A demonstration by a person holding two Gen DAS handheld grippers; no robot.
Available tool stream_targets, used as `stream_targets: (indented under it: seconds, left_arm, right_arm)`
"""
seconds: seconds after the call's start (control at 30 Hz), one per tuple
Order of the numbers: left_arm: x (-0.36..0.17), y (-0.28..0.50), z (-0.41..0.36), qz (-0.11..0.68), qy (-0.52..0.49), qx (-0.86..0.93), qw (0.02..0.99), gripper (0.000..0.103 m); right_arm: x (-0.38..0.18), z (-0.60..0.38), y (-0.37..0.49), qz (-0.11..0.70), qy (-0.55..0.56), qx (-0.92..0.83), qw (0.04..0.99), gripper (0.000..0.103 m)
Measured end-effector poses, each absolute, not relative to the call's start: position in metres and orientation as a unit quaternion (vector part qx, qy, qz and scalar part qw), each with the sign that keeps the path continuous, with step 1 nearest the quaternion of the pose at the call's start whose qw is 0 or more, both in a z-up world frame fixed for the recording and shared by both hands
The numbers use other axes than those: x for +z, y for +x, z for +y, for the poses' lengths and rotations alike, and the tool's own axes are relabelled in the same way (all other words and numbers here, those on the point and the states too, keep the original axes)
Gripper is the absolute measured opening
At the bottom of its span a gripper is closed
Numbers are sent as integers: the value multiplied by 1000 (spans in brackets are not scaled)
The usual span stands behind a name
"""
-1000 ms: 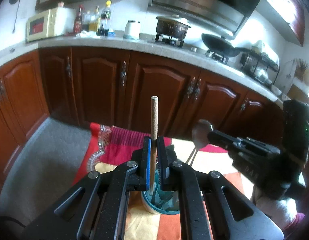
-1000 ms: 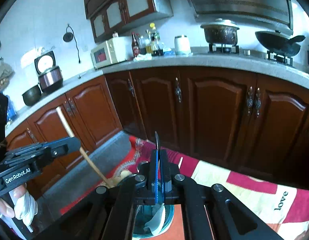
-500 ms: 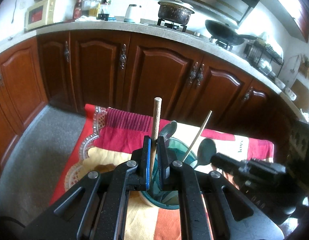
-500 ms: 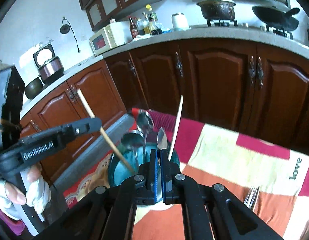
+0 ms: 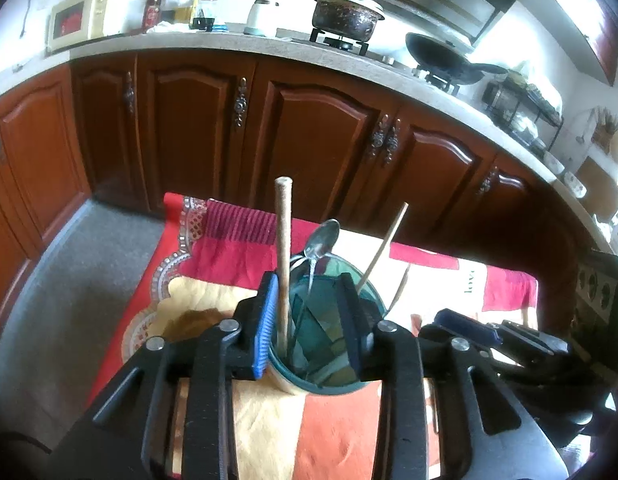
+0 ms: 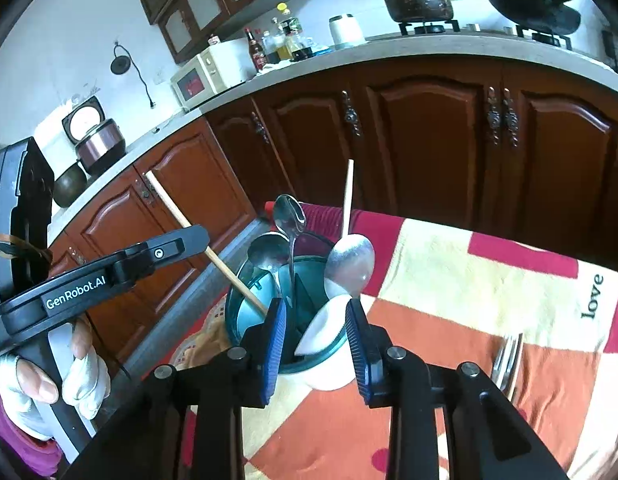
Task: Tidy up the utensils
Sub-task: 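Lower both utensils into the cup and open both tools, then move both open tools back to the remaining utensils on the blanket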
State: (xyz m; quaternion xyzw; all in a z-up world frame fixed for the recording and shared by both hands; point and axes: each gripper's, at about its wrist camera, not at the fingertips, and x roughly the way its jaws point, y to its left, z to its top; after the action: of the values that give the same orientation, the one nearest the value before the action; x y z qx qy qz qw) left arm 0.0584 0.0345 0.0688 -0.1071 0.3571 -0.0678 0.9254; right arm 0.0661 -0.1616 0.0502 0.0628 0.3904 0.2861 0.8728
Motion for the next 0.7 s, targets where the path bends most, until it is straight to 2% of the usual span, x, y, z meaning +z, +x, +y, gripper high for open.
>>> stream_targets:
  seconds: [0.03,0.3,0.43,0.7]
  left_arm:
    - [69,56,33,358,-106,-68,925,36]
    - [74,34,15,361,-87,-75,925,37]
    - [79,22,3,353,-76,-77,929,39]
    - [81,-1,-30,347,-45,-102,931,40]
  right_arm:
    - [50,-164,65,391,66,285,873,29]
    - [54,-179,46,384,73,261,883,32]
    - [60,-189,34,372,69,245,892,39]
    - [60,-217,7,364,62,203,907,40]
